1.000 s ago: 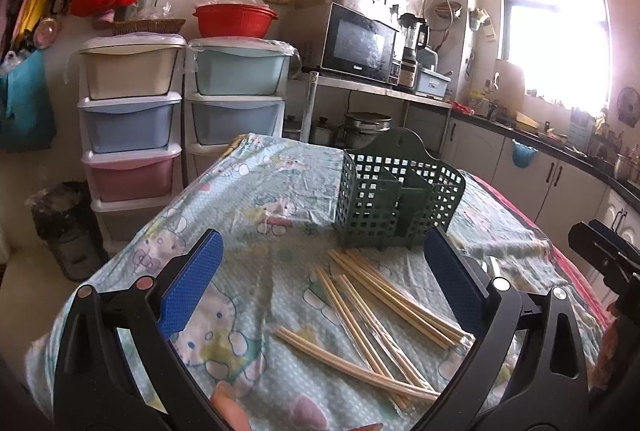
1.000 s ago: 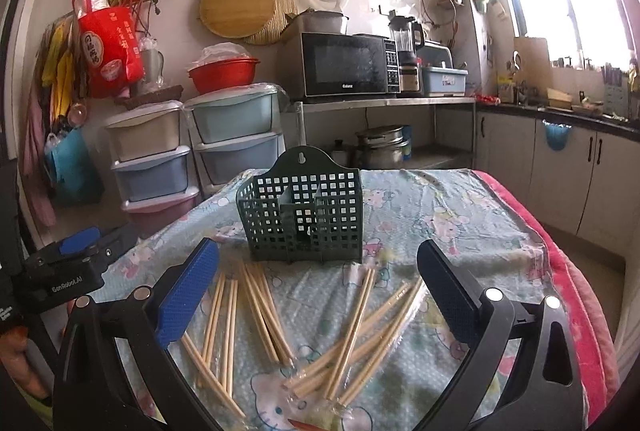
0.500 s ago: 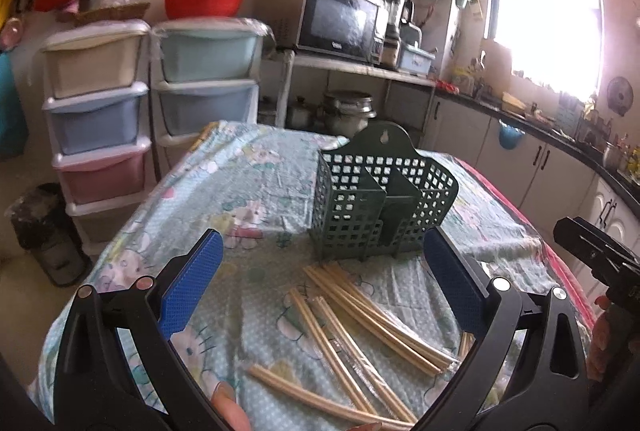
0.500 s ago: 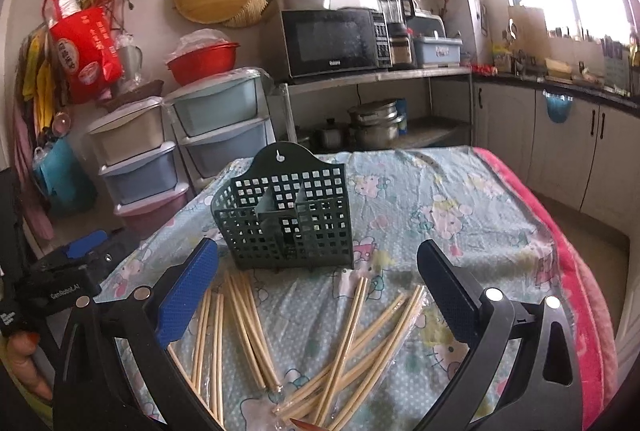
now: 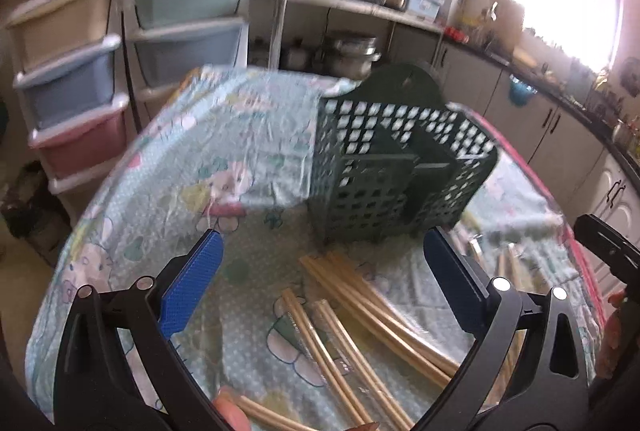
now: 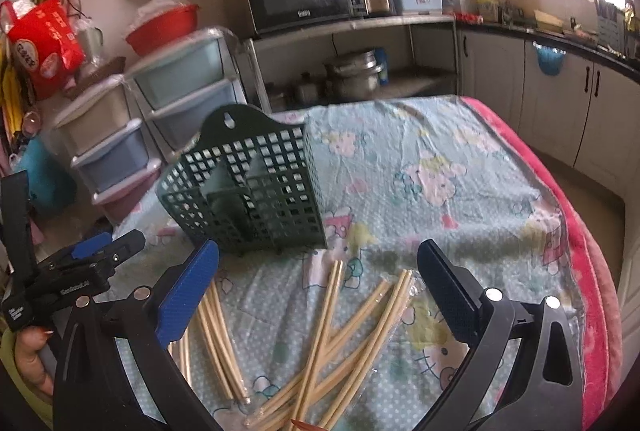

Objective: Organize utensils
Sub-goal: 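Lower the left tool onto a wooden chopstick and close it while the right tool approaches another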

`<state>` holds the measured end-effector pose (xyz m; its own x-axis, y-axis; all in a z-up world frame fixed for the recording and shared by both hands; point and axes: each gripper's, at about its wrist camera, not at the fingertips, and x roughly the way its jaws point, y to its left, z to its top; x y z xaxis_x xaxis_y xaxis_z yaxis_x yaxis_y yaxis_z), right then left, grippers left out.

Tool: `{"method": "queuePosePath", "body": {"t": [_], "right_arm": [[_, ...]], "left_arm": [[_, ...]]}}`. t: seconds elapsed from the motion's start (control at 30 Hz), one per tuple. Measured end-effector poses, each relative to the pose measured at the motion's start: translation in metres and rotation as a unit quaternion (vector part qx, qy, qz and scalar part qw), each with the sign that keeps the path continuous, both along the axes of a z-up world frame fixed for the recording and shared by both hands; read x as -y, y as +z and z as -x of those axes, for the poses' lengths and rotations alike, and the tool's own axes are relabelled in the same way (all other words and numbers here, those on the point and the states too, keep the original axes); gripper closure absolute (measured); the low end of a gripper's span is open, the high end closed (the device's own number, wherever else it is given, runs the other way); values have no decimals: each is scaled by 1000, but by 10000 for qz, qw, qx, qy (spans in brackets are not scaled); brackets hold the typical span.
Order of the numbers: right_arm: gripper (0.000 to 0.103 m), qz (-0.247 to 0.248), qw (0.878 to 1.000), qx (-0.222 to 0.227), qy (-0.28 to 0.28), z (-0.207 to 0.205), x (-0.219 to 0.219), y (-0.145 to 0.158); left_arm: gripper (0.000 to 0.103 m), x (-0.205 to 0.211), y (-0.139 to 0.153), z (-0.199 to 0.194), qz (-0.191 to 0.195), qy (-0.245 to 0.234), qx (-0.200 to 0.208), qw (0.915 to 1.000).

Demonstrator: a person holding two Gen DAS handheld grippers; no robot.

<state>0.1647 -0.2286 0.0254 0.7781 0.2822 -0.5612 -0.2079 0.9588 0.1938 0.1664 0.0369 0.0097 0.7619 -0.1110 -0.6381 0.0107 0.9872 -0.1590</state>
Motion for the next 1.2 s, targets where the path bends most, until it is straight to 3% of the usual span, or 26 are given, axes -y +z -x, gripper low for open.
{"method": "queuePosePath", "body": {"t": [0.17, 0.27, 0.4, 0.53, 0.6, 0.7, 0.97, 1.2], "right_arm": [[6, 20, 9994, -335, 96, -17, 0, -13], [7, 36, 9987, -466, 186, -24, -3, -20], [21, 94, 9975, -620, 328, -31, -8, -26], [28, 138, 9959, -792, 412, -38, -13, -33], [30, 154, 9952, -854, 445, -41, -14, -36], [32, 168, 9948, -893, 468, -45, -15, -38], [35, 219, 9927, -1082, 488, -57, -17, -49], [41, 275, 9881, -1418, 532, -67, -18, -67]], "left_arm": [[11, -15, -23, -19, 306, -241, -495, 9980], [20, -18, -33, -25, 320, -323, -676, 9967], [36, -23, -45, -36, 645, -440, -949, 9924], [42, -27, -54, -45, 842, -464, -1113, 9891], [53, -30, -59, -49, 1011, -472, -1202, 9865], [59, -34, -66, -55, 1123, -460, -1284, 9843], [60, -44, -73, -65, 1483, -472, -1286, 9794], [77, -45, -75, -69, 1525, -477, -1267, 9790]]}}
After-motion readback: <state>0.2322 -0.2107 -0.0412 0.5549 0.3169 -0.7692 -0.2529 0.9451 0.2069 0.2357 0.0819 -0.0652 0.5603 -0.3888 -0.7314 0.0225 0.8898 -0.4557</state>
